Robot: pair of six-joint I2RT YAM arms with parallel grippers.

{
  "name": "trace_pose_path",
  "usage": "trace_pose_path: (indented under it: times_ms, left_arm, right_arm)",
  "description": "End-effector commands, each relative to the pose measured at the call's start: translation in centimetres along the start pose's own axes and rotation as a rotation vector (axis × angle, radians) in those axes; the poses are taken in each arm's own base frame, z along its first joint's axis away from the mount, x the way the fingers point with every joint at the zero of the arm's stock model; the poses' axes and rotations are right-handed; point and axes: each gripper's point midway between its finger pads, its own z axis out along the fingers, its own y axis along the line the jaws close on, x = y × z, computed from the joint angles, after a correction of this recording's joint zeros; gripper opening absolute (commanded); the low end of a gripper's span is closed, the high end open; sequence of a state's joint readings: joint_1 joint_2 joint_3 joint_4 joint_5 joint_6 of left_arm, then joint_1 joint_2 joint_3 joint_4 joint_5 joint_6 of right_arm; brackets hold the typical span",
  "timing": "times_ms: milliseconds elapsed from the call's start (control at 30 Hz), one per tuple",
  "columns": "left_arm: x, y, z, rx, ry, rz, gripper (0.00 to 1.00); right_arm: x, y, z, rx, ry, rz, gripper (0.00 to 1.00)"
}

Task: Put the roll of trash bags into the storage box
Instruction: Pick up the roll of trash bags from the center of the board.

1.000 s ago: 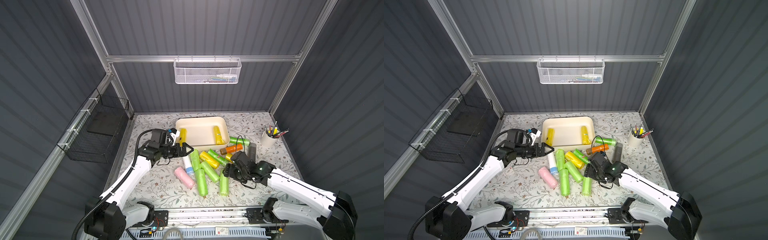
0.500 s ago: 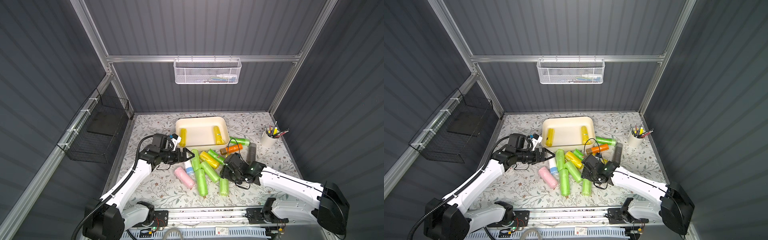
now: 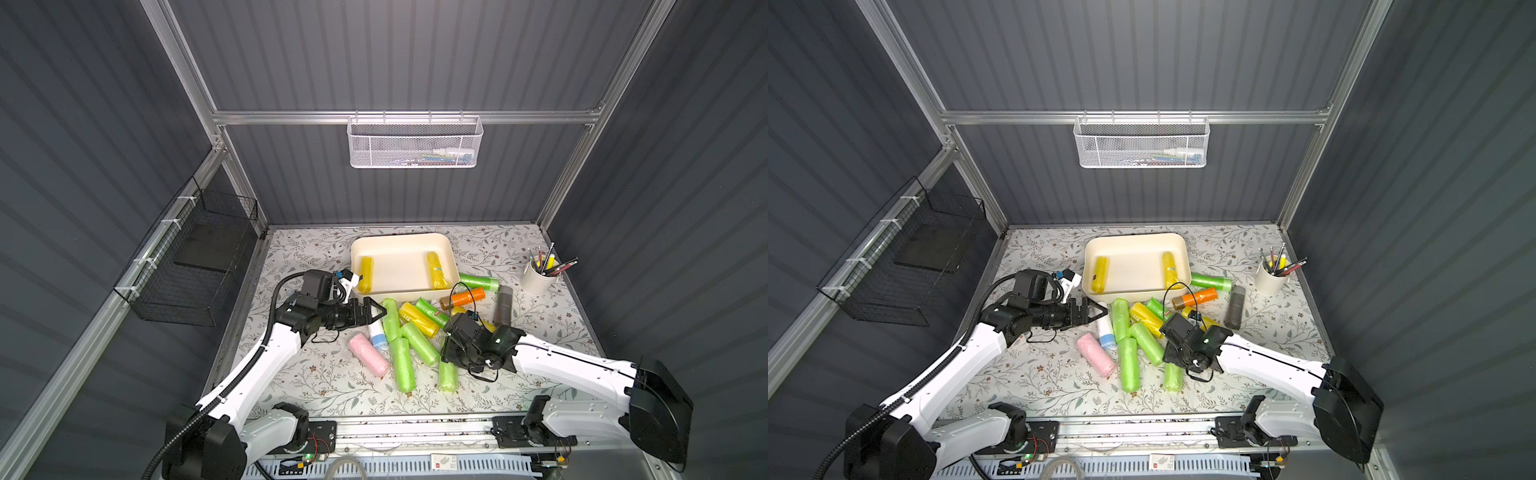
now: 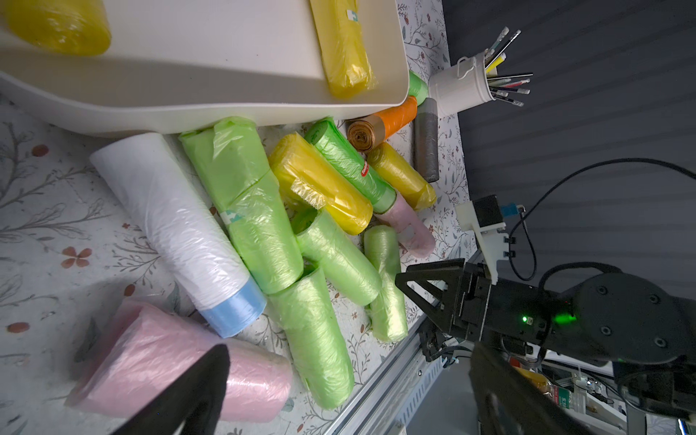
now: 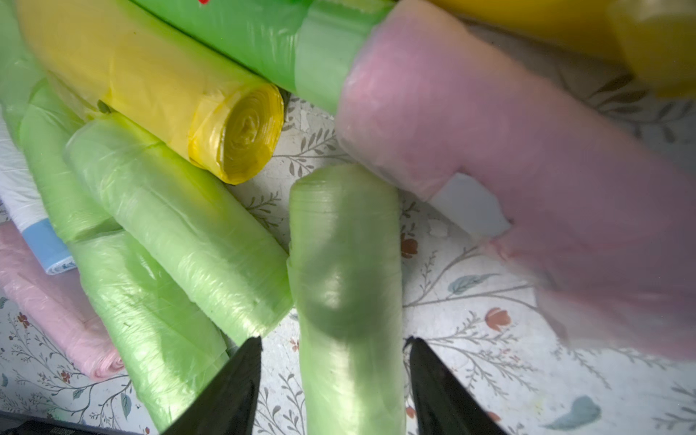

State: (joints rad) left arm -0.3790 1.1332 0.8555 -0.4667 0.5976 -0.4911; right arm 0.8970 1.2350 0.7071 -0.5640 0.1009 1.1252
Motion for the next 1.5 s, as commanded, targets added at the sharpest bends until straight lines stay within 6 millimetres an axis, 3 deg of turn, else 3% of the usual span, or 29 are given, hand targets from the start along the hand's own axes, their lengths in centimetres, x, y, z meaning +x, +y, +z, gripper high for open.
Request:
trace_pose_path:
  times_ms: [0, 500, 733, 1000, 1300, 1467]
  left_arm:
    - [0.6, 0.5, 0.1, -0.016, 0.004, -0.015, 1.0]
    - [1.0, 0.8, 0.0, -0.024, 0.003, -0.023, 1.0]
    - [1.0, 1.0, 0.2, -0.028, 0.004, -0.029, 1.0]
    - [1.1, 1.1, 0.0, -0.035, 0.0, -0.031, 1.0]
    - [1.0, 1.0, 0.0, -0.032, -0.005, -0.039, 1.0]
    - [0.9, 0.9, 0.1, -0.027, -0.006, -0.045, 1.0]
  right_arm:
    - [0.5, -0.3, 0.6, 0.032, 0.012, -0.022, 0.62]
    - [1.2, -1.0, 1.9, 0.106, 0.045, -0.061, 0.59]
    - [1.4, -1.0, 2.9, 0.116, 0.057, -0.09, 0.63]
    - [1.4, -0.7, 3.7, 0.126, 0.073, -0.149, 0.59]
    - [1.3, -1.7, 4.5, 0.163, 0.084, -0.155, 0.65]
    - [1.4, -1.9, 5.0, 0.18, 0.092, -0.153, 0.58]
